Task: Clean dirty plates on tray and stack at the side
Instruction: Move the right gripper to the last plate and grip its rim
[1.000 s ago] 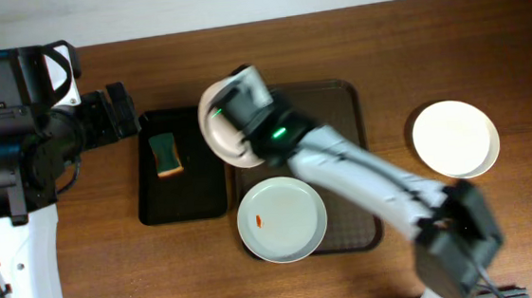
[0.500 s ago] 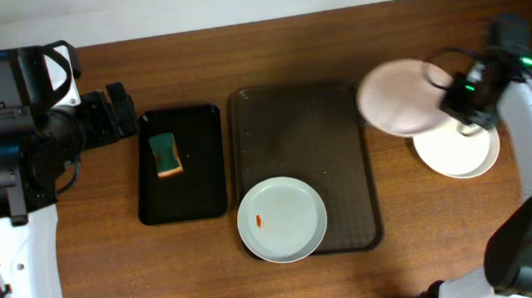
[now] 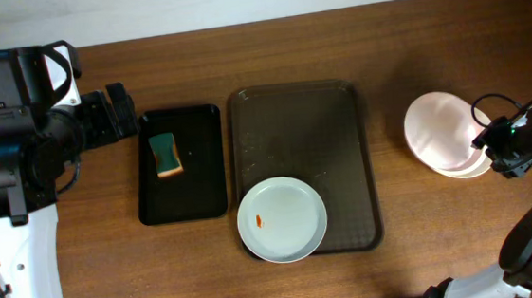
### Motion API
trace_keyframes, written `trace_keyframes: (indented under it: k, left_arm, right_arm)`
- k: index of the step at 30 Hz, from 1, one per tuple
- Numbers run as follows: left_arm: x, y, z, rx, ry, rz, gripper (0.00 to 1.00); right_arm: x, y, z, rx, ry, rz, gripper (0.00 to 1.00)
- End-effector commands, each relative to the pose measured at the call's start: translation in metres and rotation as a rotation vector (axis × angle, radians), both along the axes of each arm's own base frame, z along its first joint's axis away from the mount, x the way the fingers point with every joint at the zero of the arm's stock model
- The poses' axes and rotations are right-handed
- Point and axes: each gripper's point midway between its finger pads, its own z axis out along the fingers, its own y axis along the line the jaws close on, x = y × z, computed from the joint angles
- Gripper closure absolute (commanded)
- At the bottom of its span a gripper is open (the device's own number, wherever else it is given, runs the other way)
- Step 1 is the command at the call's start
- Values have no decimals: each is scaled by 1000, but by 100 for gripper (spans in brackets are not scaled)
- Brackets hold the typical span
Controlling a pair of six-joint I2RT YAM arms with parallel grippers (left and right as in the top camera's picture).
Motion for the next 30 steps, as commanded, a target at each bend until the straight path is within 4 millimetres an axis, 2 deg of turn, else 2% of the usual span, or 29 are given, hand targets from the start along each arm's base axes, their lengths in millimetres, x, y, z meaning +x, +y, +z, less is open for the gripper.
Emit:
trace_keyframes:
  k: [1,3,5,6,8,9,11,14,15,18,22,23,24,26,27,28,30]
  left_arm:
    - [0,2,4,16,-14,-5,0]
    - [0,2,4,16,-14,-5,0]
    - [0,2,4,16,-14,-5,0]
    - [0,2,4,16,-14,-5,0]
    - [0,2,4,16,-14,-5,0]
    - [0,2,4,16,-14,-5,0]
    - [0,2,4,16,-14,-5,0]
    - [0,2,4,16,-14,-5,0]
    - [0,2,4,16,-14,-5,0]
    - [0,2,4,16,-14,-5,0]
    - [0,2,4,16,-14,-5,0]
    - [0,2,4,16,-14,-5,0]
    - [0,2,4,16,-14,-5,0]
    - [0,2,4,16,-14,-5,0]
    - [0,2,4,16,-14,-5,0]
    - [0,2,4,16,-14,-5,0]
    - [0,2,4,16,-14,-5,0]
  right_arm:
    - [13,14,35,-14,-120,71,42]
    - [28,40,65,-26,-231,199,42]
    - [34,67,85,-39,-284,276,46]
    - [37,88,94,-46,-303,353,46]
    - [37,129,100,-43,-305,522,47]
    - [35,159,97,-32,-290,651,47]
    - [26,205,86,-12,-254,862,47]
    - [0,276,58,37,-167,1156,48]
    - [-11,295,44,37,-120,1230,48]
    - [-42,327,-2,23,31,1384,51]
    - [-58,342,-41,38,149,1438,57]
    - [-56,340,-46,28,169,1414,64]
    - [-57,338,-52,29,192,1396,76]
    - [-54,334,-53,17,198,1384,81]
    - [-48,328,-52,-15,196,1359,87]
    - [-37,317,-49,-69,193,1302,93]
    - [-17,306,-42,-99,155,1233,96]
